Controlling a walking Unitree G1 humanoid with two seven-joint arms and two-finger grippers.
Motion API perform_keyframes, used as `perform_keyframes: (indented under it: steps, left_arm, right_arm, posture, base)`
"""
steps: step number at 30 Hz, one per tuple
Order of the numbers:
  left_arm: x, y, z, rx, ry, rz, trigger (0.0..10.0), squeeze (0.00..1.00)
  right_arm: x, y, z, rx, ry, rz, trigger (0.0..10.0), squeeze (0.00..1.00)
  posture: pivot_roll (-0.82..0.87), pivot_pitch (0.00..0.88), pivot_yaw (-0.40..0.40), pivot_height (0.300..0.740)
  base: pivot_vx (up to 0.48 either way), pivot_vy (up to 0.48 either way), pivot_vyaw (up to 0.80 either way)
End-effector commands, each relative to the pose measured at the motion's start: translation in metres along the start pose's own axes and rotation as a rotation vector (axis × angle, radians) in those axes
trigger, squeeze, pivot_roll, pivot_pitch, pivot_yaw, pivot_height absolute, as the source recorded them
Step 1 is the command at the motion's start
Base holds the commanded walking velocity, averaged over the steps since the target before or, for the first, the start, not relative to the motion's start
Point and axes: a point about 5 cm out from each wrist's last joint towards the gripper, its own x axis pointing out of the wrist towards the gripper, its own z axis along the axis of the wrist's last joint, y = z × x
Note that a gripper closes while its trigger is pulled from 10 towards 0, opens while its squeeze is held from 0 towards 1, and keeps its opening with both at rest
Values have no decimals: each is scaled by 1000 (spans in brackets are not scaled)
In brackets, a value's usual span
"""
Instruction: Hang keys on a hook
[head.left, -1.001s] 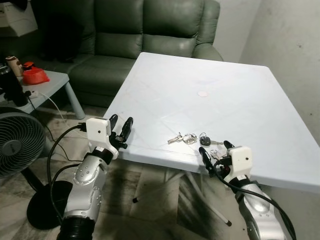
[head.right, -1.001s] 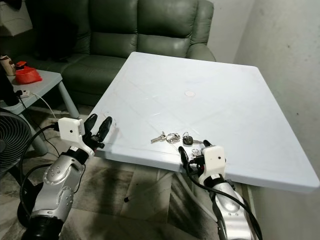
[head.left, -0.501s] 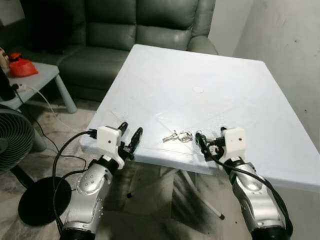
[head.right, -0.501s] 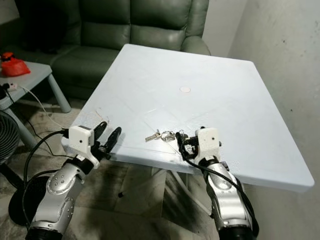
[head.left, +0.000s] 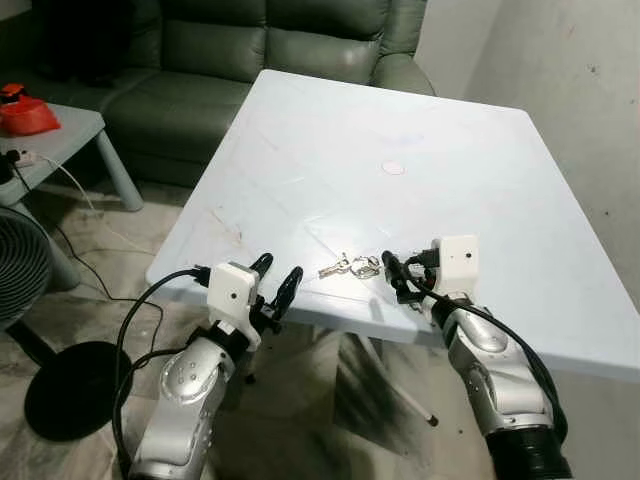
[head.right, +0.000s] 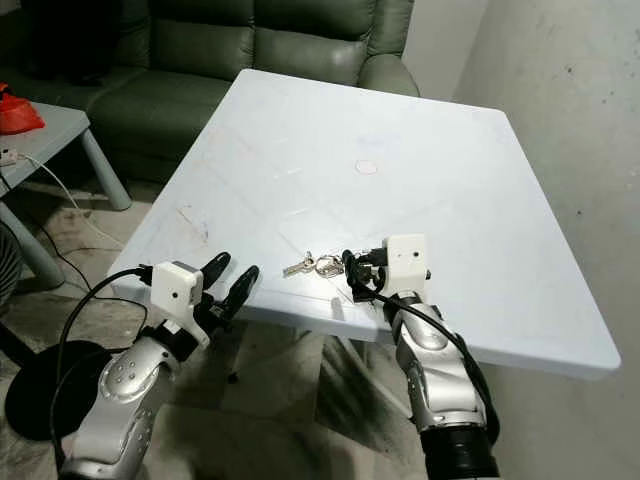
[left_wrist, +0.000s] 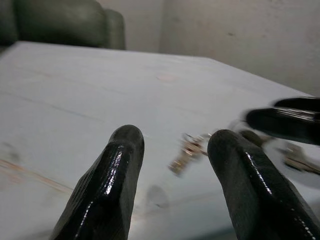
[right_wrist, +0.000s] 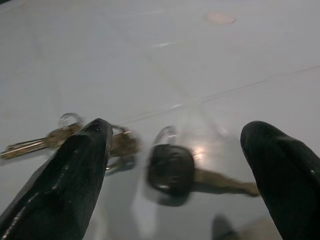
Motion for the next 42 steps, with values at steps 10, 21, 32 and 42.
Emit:
perform_keyframes:
  steps: [10,21,32,42]
  left_arm:
    - [0,-11,5,-1,6,-37,10000,0]
    - [-3,-13,7,-1,17,-32,10000,0]
    - [-5,-13,9,0,25,-14,10000,0]
    - [-7,-13,9,4,30,-4,10000,0]
  right_arm:
    - [2,15,1,-7,4,0,5569,0]
    - [7,22,-1,12,10,-17,10000,0]
    - [14,25,1,8,-23,-62,9216,0]
    - [16,23,2,-8,-50,-92,0,0]
  posture:
    - [-36,146,-110,740]
    - [-16,147,-111,740]
    - [3,152,-115,740]
    - [10,155,-115,740]
  base:
    - [0,0,0]
    - [0,0,0]
    - [0,0,0]
    - [0,0,0]
